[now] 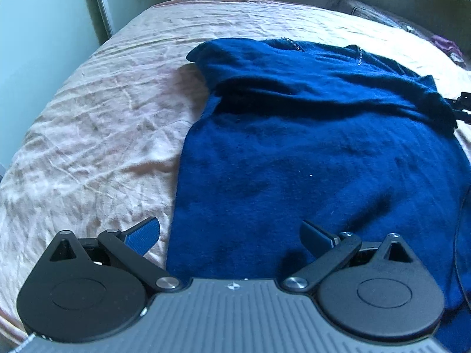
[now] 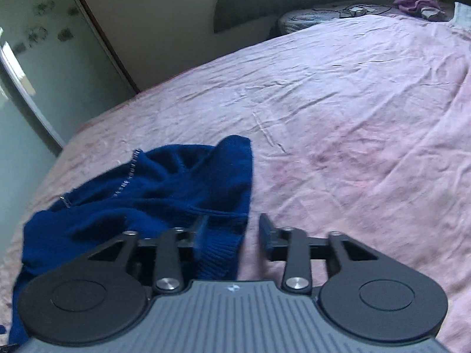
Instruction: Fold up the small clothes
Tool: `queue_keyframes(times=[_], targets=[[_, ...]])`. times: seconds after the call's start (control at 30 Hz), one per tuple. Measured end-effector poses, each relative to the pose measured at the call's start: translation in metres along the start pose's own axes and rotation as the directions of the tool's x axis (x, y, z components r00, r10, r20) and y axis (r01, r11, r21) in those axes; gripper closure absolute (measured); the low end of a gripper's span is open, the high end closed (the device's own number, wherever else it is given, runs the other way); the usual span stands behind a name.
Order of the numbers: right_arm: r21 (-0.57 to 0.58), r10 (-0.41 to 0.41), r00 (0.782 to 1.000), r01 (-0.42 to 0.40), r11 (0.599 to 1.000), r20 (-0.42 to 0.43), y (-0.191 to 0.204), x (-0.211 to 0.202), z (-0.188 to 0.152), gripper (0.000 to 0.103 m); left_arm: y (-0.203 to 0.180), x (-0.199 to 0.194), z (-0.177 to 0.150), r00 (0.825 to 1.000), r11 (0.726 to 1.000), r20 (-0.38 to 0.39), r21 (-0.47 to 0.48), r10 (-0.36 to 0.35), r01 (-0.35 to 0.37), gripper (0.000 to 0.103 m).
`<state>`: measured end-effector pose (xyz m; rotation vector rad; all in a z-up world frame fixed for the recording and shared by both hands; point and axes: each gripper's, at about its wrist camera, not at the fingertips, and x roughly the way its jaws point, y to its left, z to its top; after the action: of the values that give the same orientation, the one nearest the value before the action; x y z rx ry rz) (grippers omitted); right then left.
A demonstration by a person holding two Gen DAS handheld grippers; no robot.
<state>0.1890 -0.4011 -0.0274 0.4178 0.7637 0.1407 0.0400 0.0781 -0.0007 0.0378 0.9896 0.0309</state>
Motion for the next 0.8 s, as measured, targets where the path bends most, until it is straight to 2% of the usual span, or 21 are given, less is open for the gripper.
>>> queue_keyframes(times=[0.03,0.07,0.1,0.13,0.23,0.33,0.4,0.47,0.5,0.53,0.57,0.6,0.63,0.7,0.73,0.8], targets=[[-0.015,0.014,1.000,-0.014,1.000,0.004,0.002,0.000,-0.001,0.065,-0.001,0.000,0.000,1.000,1.000,-0.001,0.004,0.003,-0.003,0.001],[-0.042,0.016,1.000,-0.015,0.999,0.008,0.007,-0.001,-0.003,0.082,-0.002,0.001,-0.001,1.000,1.000,-0.003,0.010,0.010,-0.010,0.001],[-0.075,-0.007,1.000,0.009,0.997,0.019,0.013,-0.002,-0.004,0.095,-0.003,0.002,-0.001,1.000,1.000,-0.005,0.017,0.018,-0.018,0.001],[-0.123,-0.043,0.998,0.048,0.991,0.037,0.021,-0.004,-0.005,0.095,-0.003,0.002,-0.002,1.000,1.000,-0.006,0.019,0.022,-0.022,0.001],[-0.174,-0.070,0.992,0.087,0.981,0.101,0.032,-0.011,-0.002,0.095,-0.004,0.004,-0.002,1.000,1.000,-0.008,0.013,0.015,-0.015,0.001],[-0.259,-0.129,0.973,0.176,0.950,0.190,0.042,-0.011,0.003,0.095,-0.003,0.003,-0.002,1.000,1.000,-0.005,0.011,0.014,-0.013,0.001],[-0.268,-0.181,0.967,0.224,0.937,0.178,0.042,-0.003,0.006,0.094,-0.003,0.002,-0.003,1.000,1.000,0.000,0.014,0.015,-0.015,0.001],[-0.252,-0.267,0.950,0.302,0.919,0.165,0.043,-0.002,0.005,0.093,0.000,0.002,-0.005,1.000,1.000,0.002,0.013,0.019,-0.019,0.001],[-0.249,-0.265,0.948,0.304,0.919,0.178,0.045,-0.006,0.002,0.091,0.002,0.002,-0.005,1.000,1.000,-0.001,0.009,0.022,-0.022,0.001],[-0.251,-0.226,0.958,0.266,0.931,0.178,0.046,-0.010,-0.002,0.088,0.003,0.004,-0.005,1.000,1.000,-0.006,0.004,0.024,-0.024,0.001],[-0.258,-0.187,0.969,0.224,0.940,0.162,0.048,-0.011,-0.004,0.073,0.005,0.005,-0.005,1.000,1.000,-0.011,-0.001,0.024,-0.024,0.001],[-0.269,-0.167,0.977,0.198,0.942,0.134,0.049,-0.009,-0.008,0.050,0.006,0.006,-0.005,1.000,1.000,-0.014,-0.006,0.024,-0.024,0.001],[-0.284,-0.192,0.976,0.213,0.935,0.100,0.049,-0.002,-0.011,0.043,0.007,0.005,-0.005,1.000,1.000,-0.015,-0.011,0.022,-0.022,0.001],[-0.276,-0.293,0.950,0.311,0.910,0.105,0.052,0.004,-0.017,0.041,0.008,0.002,-0.005,1.000,1.000,-0.006,-0.012,0.018,-0.019,0.001],[-0.250,-0.304,0.944,0.328,0.911,0.131,0.056,-0.003,-0.020,0.041,0.009,-0.002,-0.006,1.000,1.000,0.005,-0.008,0.021,-0.021,0.001],[-0.237,-0.200,0.964,0.239,0.942,0.176,0.072,-0.029,-0.028,0.041,0.011,-0.005,-0.006,0.999,0.999,0.017,-0.007,0.044,-0.044,0.001]])
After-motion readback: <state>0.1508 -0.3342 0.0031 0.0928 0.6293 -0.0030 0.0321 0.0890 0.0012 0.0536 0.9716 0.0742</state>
